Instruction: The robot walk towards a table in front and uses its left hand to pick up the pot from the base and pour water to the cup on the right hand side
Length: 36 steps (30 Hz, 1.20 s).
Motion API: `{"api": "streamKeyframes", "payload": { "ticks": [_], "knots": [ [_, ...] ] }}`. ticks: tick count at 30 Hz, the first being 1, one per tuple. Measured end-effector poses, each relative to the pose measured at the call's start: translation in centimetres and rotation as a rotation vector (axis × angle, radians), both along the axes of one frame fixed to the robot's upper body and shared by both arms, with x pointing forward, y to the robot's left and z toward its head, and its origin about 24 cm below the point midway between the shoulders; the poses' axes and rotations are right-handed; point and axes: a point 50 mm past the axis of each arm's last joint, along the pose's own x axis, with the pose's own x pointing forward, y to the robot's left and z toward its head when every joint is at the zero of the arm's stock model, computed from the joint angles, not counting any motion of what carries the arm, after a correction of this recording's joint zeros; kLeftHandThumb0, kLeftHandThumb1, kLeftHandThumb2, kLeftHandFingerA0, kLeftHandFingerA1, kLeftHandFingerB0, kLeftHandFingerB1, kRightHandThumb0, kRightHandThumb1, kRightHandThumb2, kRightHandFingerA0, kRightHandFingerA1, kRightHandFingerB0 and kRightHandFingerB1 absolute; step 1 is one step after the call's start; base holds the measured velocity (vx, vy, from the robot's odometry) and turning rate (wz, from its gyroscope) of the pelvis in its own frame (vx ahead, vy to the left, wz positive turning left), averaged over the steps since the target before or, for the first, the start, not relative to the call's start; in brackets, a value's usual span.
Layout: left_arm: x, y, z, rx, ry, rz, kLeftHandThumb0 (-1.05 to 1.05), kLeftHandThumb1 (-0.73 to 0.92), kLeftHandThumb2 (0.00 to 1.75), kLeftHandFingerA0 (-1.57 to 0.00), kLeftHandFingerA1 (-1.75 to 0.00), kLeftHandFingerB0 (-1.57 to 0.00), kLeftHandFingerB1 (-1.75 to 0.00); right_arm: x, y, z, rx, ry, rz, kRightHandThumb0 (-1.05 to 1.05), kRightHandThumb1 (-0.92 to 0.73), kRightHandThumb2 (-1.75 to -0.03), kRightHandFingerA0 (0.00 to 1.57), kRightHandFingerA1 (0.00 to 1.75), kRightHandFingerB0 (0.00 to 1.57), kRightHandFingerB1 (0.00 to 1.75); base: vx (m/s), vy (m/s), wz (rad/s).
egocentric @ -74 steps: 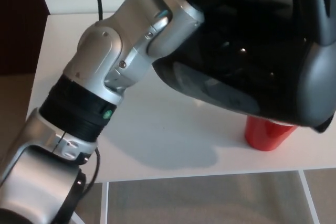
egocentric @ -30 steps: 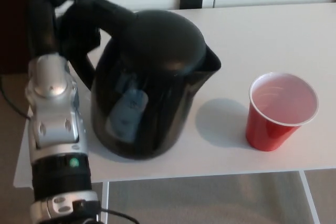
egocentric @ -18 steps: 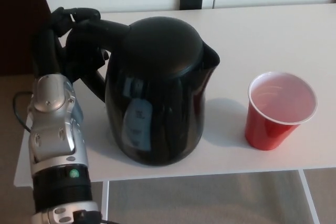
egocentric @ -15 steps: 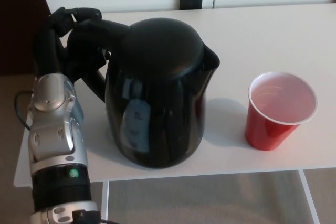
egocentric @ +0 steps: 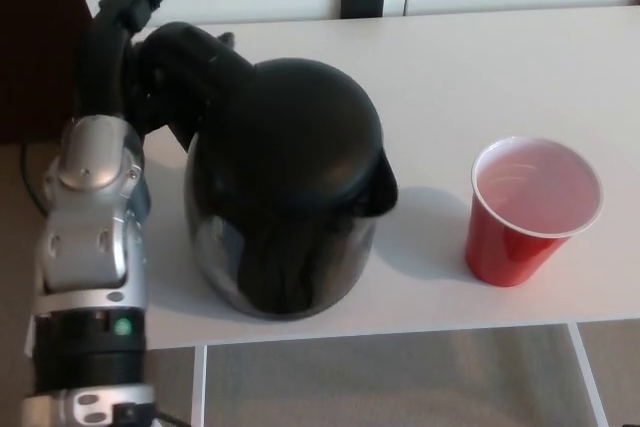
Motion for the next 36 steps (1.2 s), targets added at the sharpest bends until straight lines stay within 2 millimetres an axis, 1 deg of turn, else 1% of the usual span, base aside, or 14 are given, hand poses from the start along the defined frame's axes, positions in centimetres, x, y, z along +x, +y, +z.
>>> {"api": "streamKeyframes", "payload": {
  "ticks": [3,4,10,12,15,16,17,20,23,24,27,30,31,36],
  "knots": [
    [0.0,0.0,0.2,0.046,0.007,-0.045,-0.6,0.4,0.73,0.0,-0.07,0.0,-0.1,0.0,0.0,0.0,-0.002,-0.001,0.004,-0.67,-0.33,-0.66,0.96,0.74,0.71,0.68,0.0,0.0,0.0],
    [0.0,0.0,0.3,0.06,0.011,-0.06,-0.6,0.4,0.74,0.0,-0.11,0.0,-0.13,0.1,0.0,0.0,-0.003,-0.001,0.007,-0.72,-0.24,-0.89,0.9,0.78,0.64,0.71,0.0,0.0,0.0],
    [-0.2,-0.1,0.3,0.096,0.025,-0.11,-0.58,0.39,0.76,0.0,-0.18,0.0,-0.18,0.2,-0.1,0.2,-0.013,-0.004,0.021,-0.7,-0.26,-0.9,0.9,0.79,0.65,0.72,0.0,0.0,0.0],
    [-0.2,-0.1,0.3,0.104,0.027,-0.118,-0.57,0.39,0.76,-0.01,-0.2,-0.01,-0.19,0.2,-0.1,0.2,-0.016,-0.003,0.024,-0.66,-0.33,-0.69,0.95,0.75,0.69,0.68,0.0,0.0,0.0],
    [-0.3,-0.1,0.3,0.115,0.033,-0.129,-0.59,0.39,0.76,-0.02,-0.2,-0.03,-0.19,0.3,-0.1,0.2,-0.018,-0.005,0.029,-0.67,-0.24,-0.85,0.92,0.79,0.67,0.73,0.0,0.0,0.0],
    [-0.3,-0.1,0.2,0.12,0.035,-0.131,-0.59,0.39,0.76,-0.02,-0.22,-0.05,-0.2,0.4,-0.1,0.2,-0.018,-0.006,0.03,-0.66,-0.34,-0.68,0.98,0.74,0.7,0.67,0.0,0.0,0.0],
    [-0.3,-0.1,0.2,0.13,0.038,-0.135,-0.56,0.51,0.57,-0.07,-0.25,-0.05,-0.21,0.4,-0.1,0.3,-0.019,-0.007,0.033,-0.7,-0.25,-0.89,0.9,0.78,0.64,0.71,0.0,0.0,0.0],
    [-0.3,-0.1,-0.1,0.195,0.054,-0.148,-0.59,0.41,0.73,-0.06,-0.33,-0.05,-0.2,0.6,0.0,0.3,-0.023,-0.008,0.043,-0.7,-0.25,-0.89,0.91,0.78,0.64,0.71,0.0,0.0,0.0],
    [-0.3,-0.1,-0.4,0.334,0.077,-0.167,-0.51,0.49,0.58,-0.14,-0.33,-0.09,-0.24,0.8,0.0,0.4,-0.026,-0.011,0.05,-0.68,-0.34,-0.68,0.98,0.74,0.69,0.67,0.0,0.0,0.0],
    [-0.3,0.0,-0.5,0.351,0.081,-0.169,-0.3,0.27,0.85,-0.01,-0.48,0.0,-0.47,0.8,0.0,0.4,-0.026,-0.011,0.05,-0.7,-0.35,-0.66,0.98,0.74,0.7,0.67,0.0,0.0,0.0],
    [-0.1,0.2,-0.9,0.479,0.107,-0.175,-0.6,0.42,0.68,-0.17,-0.4,-0.09,-0.33,0.8,0.1,0.4,-0.028,-0.011,0.053,-0.74,-0.25,-0.89,0.9,0.77,0.64,0.7,0.0,0.0,0.0],
    [0.1,0.5,-1.5,0.584,0.135,-0.175,-0.58,0.41,0.67,-0.2,-0.4,-0.11,-0.33,0.8,0.1,0.4,-0.031,-0.01,0.059,-0.72,-0.37,-0.65,0.96,0.74,0.7,0.67,0.0,0.0,0.0],
    [0.1,0.6,-1.7,0.61,0.148,-0.174,-0.57,0.41,0.67,-0.21,-0.4,-0.11,-0.33,0.9,0.1,0.4,-0.032,-0.01,0.061,-0.75,-0.25,-0.89,0.89,0.76,0.65,0.7,0.0,0.0,0.0],
    [0.2,1.3,-2.7,0.683,0.197,-0.168,-0.61,0.43,0.69,-0.19,-0.42,-0.09,-0.34,1.1,0.1,0.5,-0.036,-0.013,0.071,-0.77,-0.26,-0.9,0.88,0.75,0.68,0.71,0.0,0.0,0.0]
  ]
}}
